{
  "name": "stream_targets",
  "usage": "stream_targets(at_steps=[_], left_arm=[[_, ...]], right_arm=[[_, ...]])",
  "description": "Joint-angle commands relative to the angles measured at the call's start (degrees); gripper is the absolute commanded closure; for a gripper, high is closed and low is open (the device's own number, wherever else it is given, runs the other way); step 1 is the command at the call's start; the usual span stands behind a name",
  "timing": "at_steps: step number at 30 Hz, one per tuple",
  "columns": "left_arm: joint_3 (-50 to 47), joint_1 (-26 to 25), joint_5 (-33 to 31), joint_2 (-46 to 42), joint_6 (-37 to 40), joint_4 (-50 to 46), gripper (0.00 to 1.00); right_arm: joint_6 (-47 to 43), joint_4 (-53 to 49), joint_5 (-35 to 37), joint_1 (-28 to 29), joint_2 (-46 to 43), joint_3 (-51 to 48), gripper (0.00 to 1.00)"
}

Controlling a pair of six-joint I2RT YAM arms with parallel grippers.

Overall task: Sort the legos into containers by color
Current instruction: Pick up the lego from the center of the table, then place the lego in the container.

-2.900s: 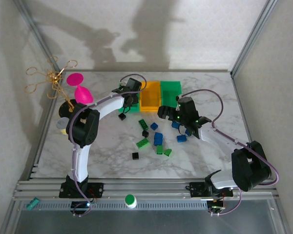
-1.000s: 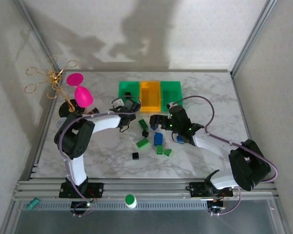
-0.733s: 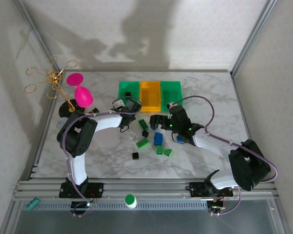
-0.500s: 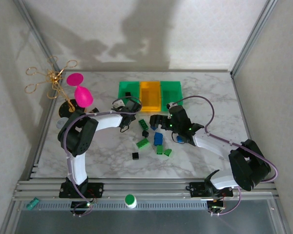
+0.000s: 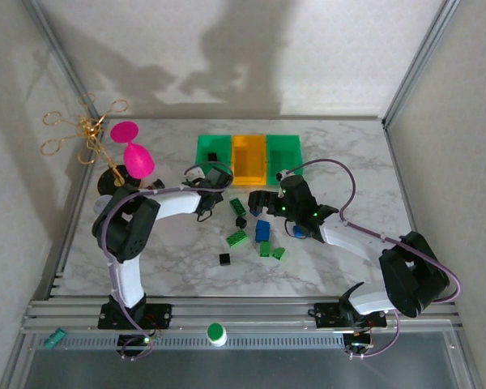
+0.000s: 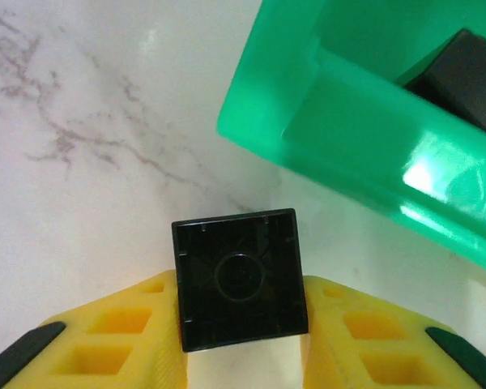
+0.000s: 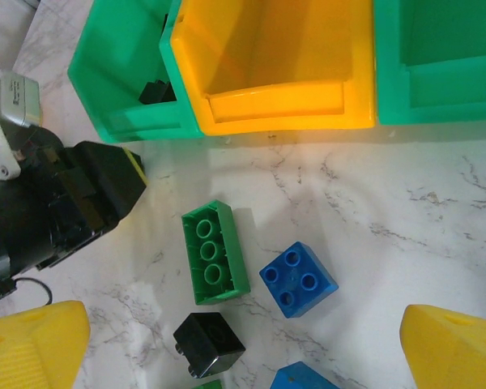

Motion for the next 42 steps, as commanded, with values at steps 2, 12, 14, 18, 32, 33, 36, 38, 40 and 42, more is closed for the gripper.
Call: stream_targets(at_steps=[2,12,14,18,32,33,36,38,40,42], left_arm=[[-3.3,-1.2,1.0,-5.7,1.3,-1.9,0.65],[4.2,-1.0,1.1,-9.2,9.6,-6.1,0.65],[7.6,-0.4,1.6,-7.2,11.2,-6.6,0.65],[13.4,1.2,2.8,-2.5,13.2,-6.2,0.65],[27.1,5.3,2.3,12.0,18.9,-4.4,0.63],[27.7,5.4,2.2,12.7,19.2,-4.6,0.62],[29.4,5.8,1.7,14.3,19.6,-5.1,0.61],[29.6,5.9,1.6,14.4,19.7,-4.8,0.58],[29.5,5.9,1.8,14.3,19.9,-4.6,0.54],[29.6,5.9,1.9,13.9,20.0,-4.7,0.52]], right_arm=[[0.0,-1.6,0.7,0.1,-1.1,1.9,0.01],[1.9,-2.7,0.7,-0.1,-2.5,3.6,0.01],[2.1,-2.6,0.8,-0.1,-2.4,3.8,0.01],[3.4,-2.1,0.5,-1.0,-2.3,3.7,0.01],[3.6,-2.2,0.3,-2.4,-1.3,4.6,0.01],[3.6,-2.2,0.3,-2.5,-1.3,4.7,0.01],[3.4,-2.4,0.2,-2.8,-1.5,4.7,0.01],[3.4,-2.1,0.2,-3.0,-1.6,4.5,0.01],[3.3,-2.0,0.0,-3.2,-1.7,4.4,0.01],[3.2,-2.0,-0.1,-3.3,-1.6,4.6,0.01]])
